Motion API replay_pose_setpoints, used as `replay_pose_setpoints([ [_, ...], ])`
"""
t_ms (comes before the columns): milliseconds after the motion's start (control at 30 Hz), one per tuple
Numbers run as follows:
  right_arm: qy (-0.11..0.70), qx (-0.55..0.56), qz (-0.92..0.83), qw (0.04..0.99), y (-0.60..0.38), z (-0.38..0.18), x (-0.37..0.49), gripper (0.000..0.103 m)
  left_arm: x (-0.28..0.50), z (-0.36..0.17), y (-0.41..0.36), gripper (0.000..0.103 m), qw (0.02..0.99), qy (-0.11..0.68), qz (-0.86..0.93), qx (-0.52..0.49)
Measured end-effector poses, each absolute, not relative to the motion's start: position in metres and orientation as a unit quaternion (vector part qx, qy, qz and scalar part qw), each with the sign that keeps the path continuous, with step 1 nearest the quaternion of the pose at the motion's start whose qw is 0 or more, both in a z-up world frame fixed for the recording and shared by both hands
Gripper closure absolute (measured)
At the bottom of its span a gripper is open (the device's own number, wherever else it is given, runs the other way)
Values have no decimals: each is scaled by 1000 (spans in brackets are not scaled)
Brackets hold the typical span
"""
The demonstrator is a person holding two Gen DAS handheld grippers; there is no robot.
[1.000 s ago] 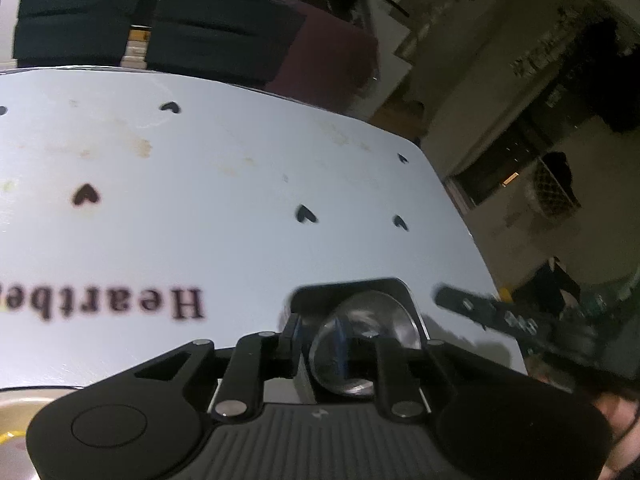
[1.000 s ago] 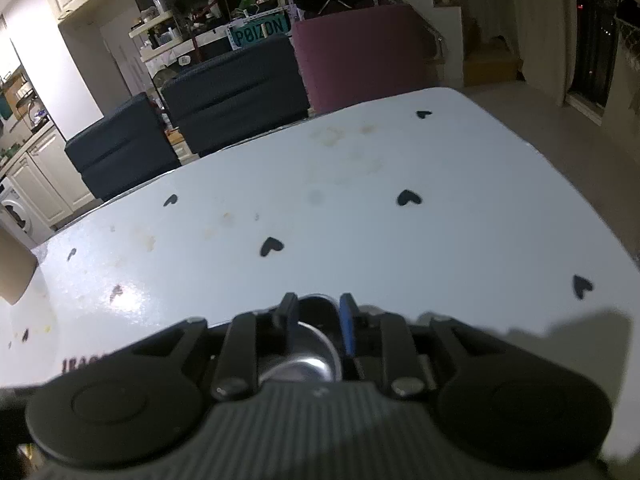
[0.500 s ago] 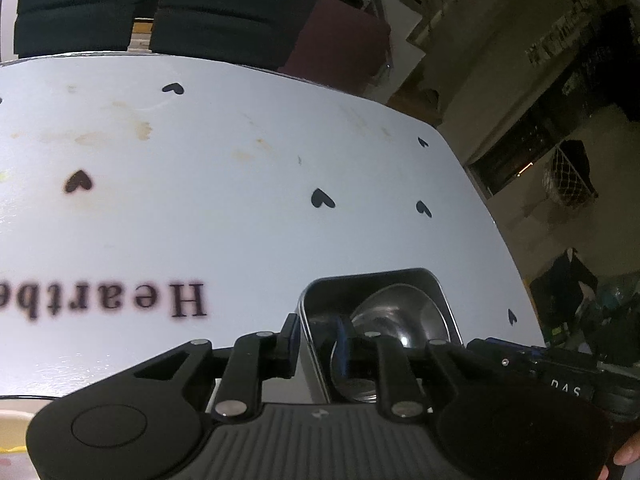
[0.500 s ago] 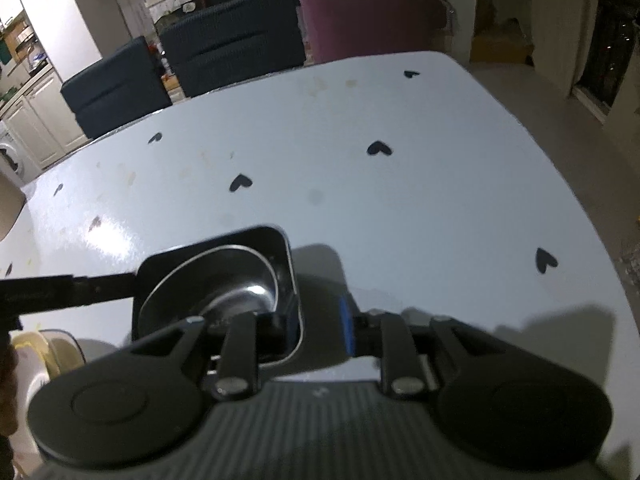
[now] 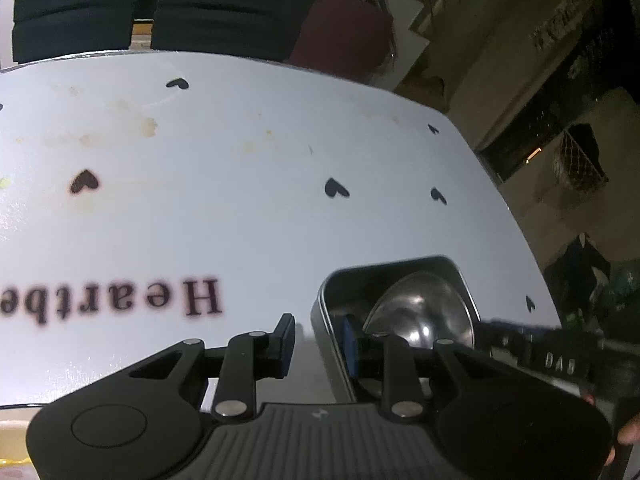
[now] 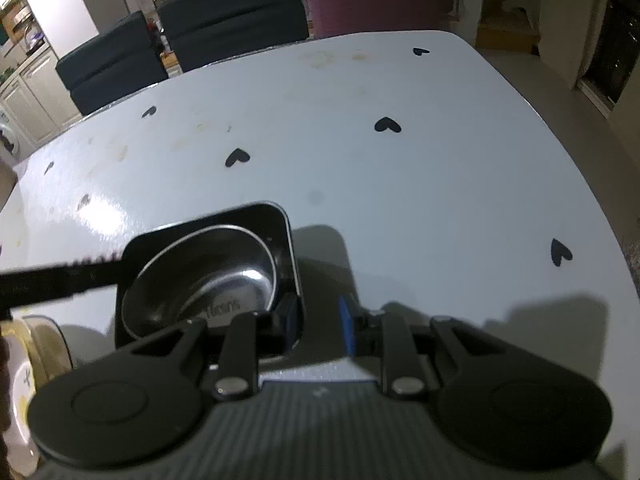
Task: Organize plates and bowls
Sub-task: 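Lower the oval steel bowl into the square steel tray with both grippers, then grasp the square steel tray holding the bowl with both grippers and lift it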
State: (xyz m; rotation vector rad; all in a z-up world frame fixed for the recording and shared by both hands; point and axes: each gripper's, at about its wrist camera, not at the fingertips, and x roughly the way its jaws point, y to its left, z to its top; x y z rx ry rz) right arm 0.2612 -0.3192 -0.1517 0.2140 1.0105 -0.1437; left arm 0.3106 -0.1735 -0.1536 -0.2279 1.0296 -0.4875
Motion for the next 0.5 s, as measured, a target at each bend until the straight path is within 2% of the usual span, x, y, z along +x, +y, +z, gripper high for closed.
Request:
replay_pose_setpoints([
  [400, 472, 104, -77, 872, -312, -154, 279, 77, 305, -154, -181, 76, 817, 512, -254, -72],
  [500, 471, 105, -72, 873, -311, -150, 279, 88, 305, -154, -182, 79, 812, 519, -258, -71],
])
